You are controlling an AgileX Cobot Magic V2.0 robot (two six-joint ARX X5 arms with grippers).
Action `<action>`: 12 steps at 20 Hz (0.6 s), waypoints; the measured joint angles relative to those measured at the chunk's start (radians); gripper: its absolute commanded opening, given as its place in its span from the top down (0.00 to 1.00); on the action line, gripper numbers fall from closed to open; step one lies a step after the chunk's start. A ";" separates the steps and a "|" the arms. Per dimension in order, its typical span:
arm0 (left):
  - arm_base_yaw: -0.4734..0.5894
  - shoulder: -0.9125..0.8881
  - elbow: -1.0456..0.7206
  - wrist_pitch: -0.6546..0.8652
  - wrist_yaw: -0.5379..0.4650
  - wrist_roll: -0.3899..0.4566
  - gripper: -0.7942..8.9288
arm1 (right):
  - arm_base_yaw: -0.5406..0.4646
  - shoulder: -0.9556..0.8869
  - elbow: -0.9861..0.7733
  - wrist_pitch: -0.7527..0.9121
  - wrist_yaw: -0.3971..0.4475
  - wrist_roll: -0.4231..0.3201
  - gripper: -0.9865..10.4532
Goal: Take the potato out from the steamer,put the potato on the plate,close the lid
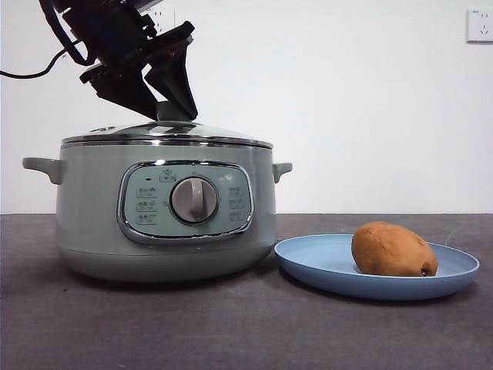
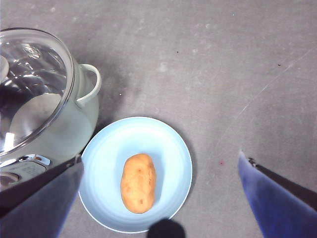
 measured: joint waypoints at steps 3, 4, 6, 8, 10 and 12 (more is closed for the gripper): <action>0.001 0.000 0.000 0.000 0.001 -0.003 0.47 | 0.000 0.000 0.000 0.000 0.000 0.000 0.45; 0.002 0.003 0.001 0.003 0.004 -0.014 0.47 | 0.000 0.000 0.000 0.000 0.000 0.000 0.45; 0.005 0.005 0.006 -0.005 0.003 -0.028 0.47 | 0.000 0.000 0.000 0.000 0.000 0.000 0.45; 0.006 0.009 0.027 -0.036 0.002 -0.035 0.47 | 0.000 0.000 0.000 -0.001 0.000 0.000 0.45; 0.006 0.012 0.081 -0.077 0.002 -0.040 0.47 | 0.000 0.000 0.000 -0.002 0.000 0.000 0.45; 0.006 0.010 0.161 -0.124 0.003 -0.041 0.47 | 0.000 0.000 0.000 -0.003 0.000 0.000 0.45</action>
